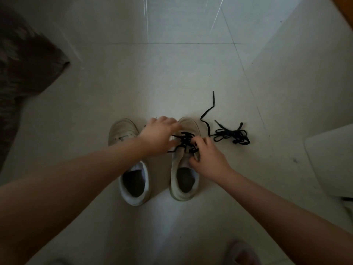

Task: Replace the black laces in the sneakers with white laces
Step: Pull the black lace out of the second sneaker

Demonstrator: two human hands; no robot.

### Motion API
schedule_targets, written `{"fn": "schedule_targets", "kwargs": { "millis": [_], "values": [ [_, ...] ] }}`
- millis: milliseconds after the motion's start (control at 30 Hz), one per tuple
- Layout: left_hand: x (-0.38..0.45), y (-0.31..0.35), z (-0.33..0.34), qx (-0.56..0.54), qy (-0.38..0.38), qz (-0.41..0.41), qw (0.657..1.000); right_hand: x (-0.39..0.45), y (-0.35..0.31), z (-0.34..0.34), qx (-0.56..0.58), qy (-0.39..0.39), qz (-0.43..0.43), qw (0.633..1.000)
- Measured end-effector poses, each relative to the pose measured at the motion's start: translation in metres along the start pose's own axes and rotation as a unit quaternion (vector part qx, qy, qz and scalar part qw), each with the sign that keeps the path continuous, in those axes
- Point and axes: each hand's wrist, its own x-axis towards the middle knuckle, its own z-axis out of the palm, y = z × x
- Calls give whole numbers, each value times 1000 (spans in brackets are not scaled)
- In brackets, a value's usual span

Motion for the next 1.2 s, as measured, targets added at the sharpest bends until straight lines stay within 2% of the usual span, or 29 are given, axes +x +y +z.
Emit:
{"fn": "schedule_targets", "kwargs": {
  "millis": [67, 133, 300, 500, 600, 667, 767, 800, 867, 900, 1067, 1133, 1200],
  "values": [
    [3, 18, 4, 56, 14, 62, 996, 0, 0, 0, -6, -2, 3, 1000],
    [8, 21, 9, 78, 26, 56, 995, 0, 1, 0, -9, -3, 4, 1000],
    [10, 1, 6, 54, 49, -71, 995, -2, 1, 0, 9, 9, -8, 1000],
    [9, -21, -6, 78, -17, -187, 979, 0, -2, -1, -31, 7, -8, 999],
    [5, -25, -3, 143, -89, -141, 976, -1, -1, -3, -30, 29, -17, 999],
    [-3, -20, 4, 159, -66, -91, 981, 4, 0, -6, -10, 81, -38, 996],
    [-9, -6, 13, 34, 73, -31, 996, 20, -2, -12, 28, 112, -79, 990],
    [-9, -2, 15, -39, 75, -20, 996, 25, -4, -14, 31, 96, -89, 991],
    [-9, 7, 19, -199, 18, -40, 979, 31, -7, -16, 11, 54, -105, 993],
    [-9, 9, 21, -237, -1, -52, 970, 33, -9, -17, -2, 41, -109, 993],
    [-7, 15, 26, -176, -26, -54, 983, 37, -13, -21, -119, -1, -183, 976],
    [-6, 17, 26, -195, -37, -79, 977, 39, -13, -20, -76, -41, -177, 980],
    [-8, 18, 27, -226, -23, -96, 969, 41, -12, -22, 34, -76, -130, 988]
  ]
}}
